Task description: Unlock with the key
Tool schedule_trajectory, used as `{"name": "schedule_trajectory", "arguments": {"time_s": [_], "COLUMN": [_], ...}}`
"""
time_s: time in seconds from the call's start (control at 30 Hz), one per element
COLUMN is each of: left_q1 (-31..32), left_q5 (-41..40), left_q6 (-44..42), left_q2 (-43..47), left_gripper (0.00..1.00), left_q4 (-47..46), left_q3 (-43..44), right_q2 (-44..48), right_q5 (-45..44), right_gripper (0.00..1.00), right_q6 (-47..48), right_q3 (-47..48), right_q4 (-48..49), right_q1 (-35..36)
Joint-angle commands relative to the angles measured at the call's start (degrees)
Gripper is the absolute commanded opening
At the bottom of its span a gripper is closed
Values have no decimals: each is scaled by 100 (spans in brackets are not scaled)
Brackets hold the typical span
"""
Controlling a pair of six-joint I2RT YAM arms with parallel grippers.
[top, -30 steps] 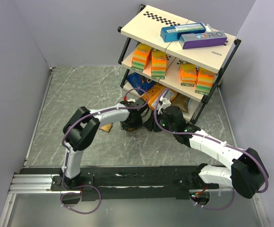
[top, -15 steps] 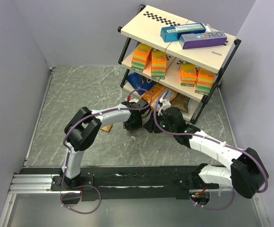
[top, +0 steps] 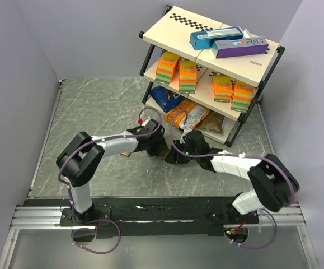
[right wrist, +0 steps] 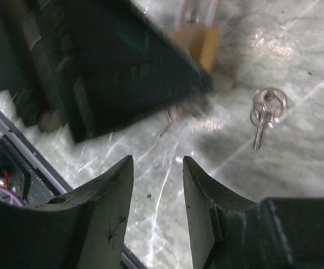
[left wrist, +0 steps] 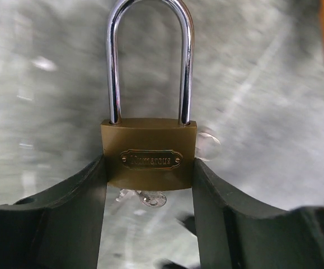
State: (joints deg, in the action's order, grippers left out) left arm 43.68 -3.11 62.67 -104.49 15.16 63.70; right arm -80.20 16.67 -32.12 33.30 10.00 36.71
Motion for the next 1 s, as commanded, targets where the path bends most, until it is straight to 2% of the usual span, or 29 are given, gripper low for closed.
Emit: {"name": "schedule_trajectory", "arguments": {"time_s": [0.0,0.13,0.3,0.5,0.77,0.97], "left_q1": [27,-114,-246,-290,-316,-343], "left_q5": [874,962,918,962,979,988], "left_q6": [588,606,509,447,465,465], "left_q2": [-107,-81,-107,-177,-195,-212], "left_gripper": [1,1,1,1,1,1], "left_q4": [-645,-742,-681,-637,-593,-567], "left_q3": [-446,-604,-579,-482,-464,-429], "right_q2": [-548,-935,-822,-856,-866,-1014], "right_q5": [118,-67,-313,-120,161,267], "right_gripper": [48,45,43,45,34,33], "right_q6": [-75,-66,-58,-128,-110,-128], "right_q3": [581,766,573,388,353,274], "right_q4": [494,468,318,661,872,942], "right_q1": [-23,-67,-199,-436,-445,-445]}}
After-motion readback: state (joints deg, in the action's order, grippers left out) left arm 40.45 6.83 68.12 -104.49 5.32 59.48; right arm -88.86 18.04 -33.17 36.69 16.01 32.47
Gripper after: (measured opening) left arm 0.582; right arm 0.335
